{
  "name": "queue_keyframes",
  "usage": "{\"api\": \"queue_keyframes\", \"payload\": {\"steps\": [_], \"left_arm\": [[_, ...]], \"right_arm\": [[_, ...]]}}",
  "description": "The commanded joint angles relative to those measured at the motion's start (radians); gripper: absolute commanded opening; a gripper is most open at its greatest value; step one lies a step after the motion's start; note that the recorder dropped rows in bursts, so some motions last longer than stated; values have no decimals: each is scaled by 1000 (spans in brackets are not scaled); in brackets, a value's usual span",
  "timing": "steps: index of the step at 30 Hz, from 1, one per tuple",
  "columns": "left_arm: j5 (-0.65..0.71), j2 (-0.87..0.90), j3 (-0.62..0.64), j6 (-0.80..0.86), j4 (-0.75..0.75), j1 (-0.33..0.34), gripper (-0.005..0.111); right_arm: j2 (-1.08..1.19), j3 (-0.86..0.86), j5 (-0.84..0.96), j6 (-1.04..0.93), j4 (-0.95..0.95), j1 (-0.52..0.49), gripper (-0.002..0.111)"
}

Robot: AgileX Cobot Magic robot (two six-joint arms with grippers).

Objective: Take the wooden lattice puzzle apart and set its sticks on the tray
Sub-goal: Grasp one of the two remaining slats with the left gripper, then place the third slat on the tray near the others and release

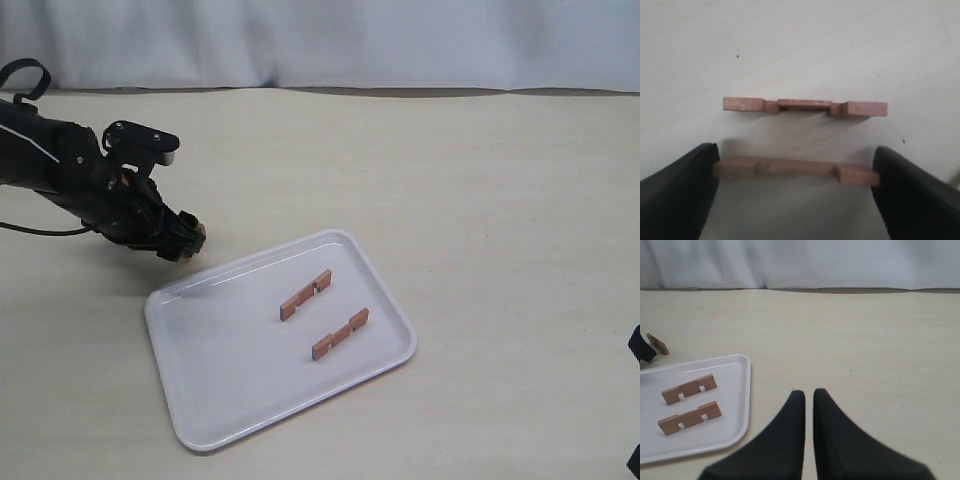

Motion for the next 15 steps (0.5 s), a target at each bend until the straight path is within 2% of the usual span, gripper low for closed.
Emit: {"api": "queue_keyframes", "payload": {"steps": [1, 4, 8, 11, 15], "left_arm": [[19, 0, -1, -3, 1, -2, 13], [61, -34, -1, -3, 1, -2, 0], [105, -134, -1, -3, -4, -2, 0], [137, -206, -1, -1, -70, -2, 0], [174, -264, -1, 80, -169, -52, 0]], "right_arm": [[-4, 4, -4, -6, 2, 2, 6], [-4, 4, -4, -6, 2, 2, 6], [-4, 4, -4, -6, 2, 2, 6], [-4, 4, -4, -6, 2, 2, 6], [-4, 4, -4, -6, 2, 2, 6]]}}
